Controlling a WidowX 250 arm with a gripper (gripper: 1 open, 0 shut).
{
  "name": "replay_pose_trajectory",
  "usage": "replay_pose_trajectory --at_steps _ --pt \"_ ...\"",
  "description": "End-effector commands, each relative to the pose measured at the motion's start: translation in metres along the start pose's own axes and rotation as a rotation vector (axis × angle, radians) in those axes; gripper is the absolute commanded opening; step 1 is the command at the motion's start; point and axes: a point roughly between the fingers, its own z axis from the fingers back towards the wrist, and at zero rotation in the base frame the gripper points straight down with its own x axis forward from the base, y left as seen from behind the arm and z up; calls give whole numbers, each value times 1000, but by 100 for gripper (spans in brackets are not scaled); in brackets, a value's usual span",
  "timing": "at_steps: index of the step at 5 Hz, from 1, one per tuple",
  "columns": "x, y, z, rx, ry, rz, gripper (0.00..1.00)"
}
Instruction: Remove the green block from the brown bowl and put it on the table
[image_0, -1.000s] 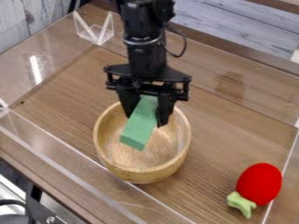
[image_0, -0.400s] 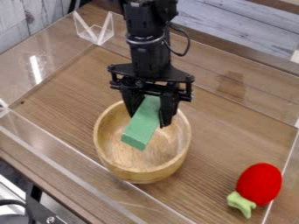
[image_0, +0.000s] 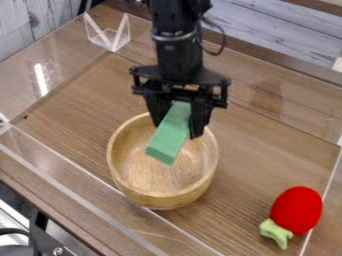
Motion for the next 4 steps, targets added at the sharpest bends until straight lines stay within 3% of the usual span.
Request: replay_pose_trajectory --at_steps 1,3,4 --pt "21 4 23 -22 -57 29 0" --pt "51 19 55 -29 -84 -118 0" --pt "57 26 48 -22 -76 -209 0"
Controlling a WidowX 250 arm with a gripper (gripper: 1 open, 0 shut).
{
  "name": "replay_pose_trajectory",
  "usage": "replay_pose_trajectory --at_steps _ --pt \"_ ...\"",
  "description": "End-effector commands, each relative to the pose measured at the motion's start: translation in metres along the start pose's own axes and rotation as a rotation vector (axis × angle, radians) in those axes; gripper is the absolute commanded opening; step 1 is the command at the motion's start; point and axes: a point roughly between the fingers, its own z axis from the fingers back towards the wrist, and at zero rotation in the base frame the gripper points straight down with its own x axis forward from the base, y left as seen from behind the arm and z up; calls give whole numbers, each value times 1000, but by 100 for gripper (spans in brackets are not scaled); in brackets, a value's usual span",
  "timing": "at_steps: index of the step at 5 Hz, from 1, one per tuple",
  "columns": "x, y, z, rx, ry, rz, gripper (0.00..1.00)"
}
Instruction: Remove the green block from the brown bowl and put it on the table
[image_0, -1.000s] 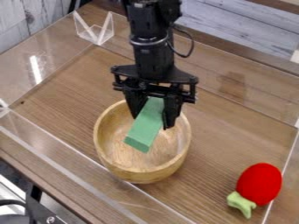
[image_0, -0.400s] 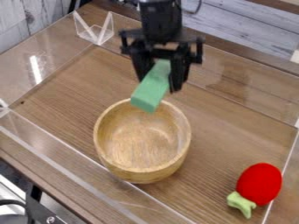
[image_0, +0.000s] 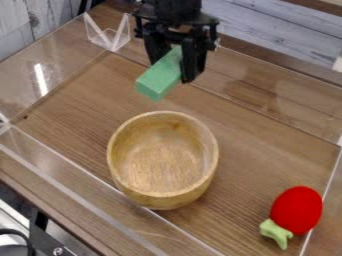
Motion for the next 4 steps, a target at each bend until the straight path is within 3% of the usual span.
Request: replay_pose_trajectory --at_steps 1,3,4 --pt "13 3 6 21 -65 -7 0" --pt "-21 77 12 50 -32 -75 0" --pt "-34 104 1 47 -15 -101 0"
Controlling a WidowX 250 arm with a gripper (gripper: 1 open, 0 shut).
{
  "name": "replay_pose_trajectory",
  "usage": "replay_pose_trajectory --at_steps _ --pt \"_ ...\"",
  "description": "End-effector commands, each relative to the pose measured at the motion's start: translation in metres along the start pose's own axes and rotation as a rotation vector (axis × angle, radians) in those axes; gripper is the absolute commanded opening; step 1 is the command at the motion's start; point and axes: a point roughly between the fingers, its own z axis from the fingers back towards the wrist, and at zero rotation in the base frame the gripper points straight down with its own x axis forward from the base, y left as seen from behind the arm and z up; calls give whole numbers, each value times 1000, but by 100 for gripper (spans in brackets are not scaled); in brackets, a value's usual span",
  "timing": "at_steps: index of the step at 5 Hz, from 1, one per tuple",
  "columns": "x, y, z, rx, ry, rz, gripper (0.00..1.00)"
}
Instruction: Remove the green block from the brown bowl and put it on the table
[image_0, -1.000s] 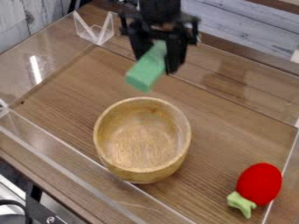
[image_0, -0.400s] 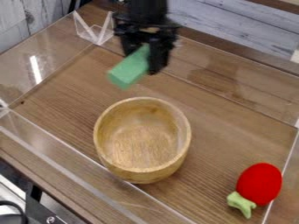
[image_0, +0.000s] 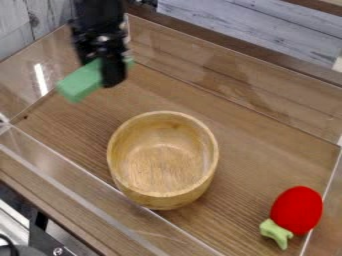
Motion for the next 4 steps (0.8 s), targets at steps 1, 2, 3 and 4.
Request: replay_pose_trajectory --at_steps 1,2,3,4 --pt "-7 19 -10 21 -12 -6 0" --pt "-9 29 -29 25 -9 64 0" --pt "-10 37 -41 22 -5 113 0" --pt "-8 47 -50 17 5 121 0"
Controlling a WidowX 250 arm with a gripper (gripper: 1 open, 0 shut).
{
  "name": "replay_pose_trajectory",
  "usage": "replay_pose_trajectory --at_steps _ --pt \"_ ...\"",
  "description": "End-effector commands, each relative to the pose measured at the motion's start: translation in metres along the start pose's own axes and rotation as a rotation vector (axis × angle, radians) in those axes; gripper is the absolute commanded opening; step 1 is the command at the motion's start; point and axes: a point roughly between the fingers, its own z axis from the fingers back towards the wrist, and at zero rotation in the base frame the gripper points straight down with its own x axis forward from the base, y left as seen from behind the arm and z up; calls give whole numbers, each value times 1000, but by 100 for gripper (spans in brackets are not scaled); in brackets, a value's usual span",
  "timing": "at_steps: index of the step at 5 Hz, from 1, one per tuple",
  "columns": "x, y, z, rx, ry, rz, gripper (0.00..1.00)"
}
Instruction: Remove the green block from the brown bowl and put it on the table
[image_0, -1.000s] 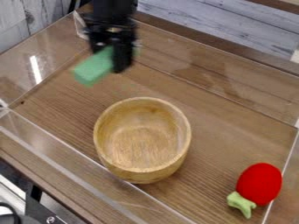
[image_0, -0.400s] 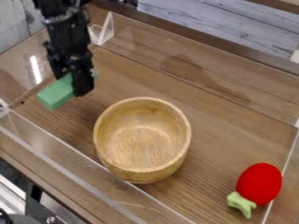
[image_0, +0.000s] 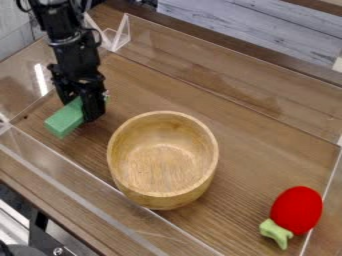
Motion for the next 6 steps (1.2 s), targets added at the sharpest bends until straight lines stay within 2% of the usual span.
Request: replay_pose_trajectory --at_steps 1,2,3,6 --pt "11 14 13 19 -39 8 100" --pt "9 17 21 -4 -37 57 100" --pt "7 20 25 -11 -28 90 100" --pt "12 10 10 -21 12 58 100"
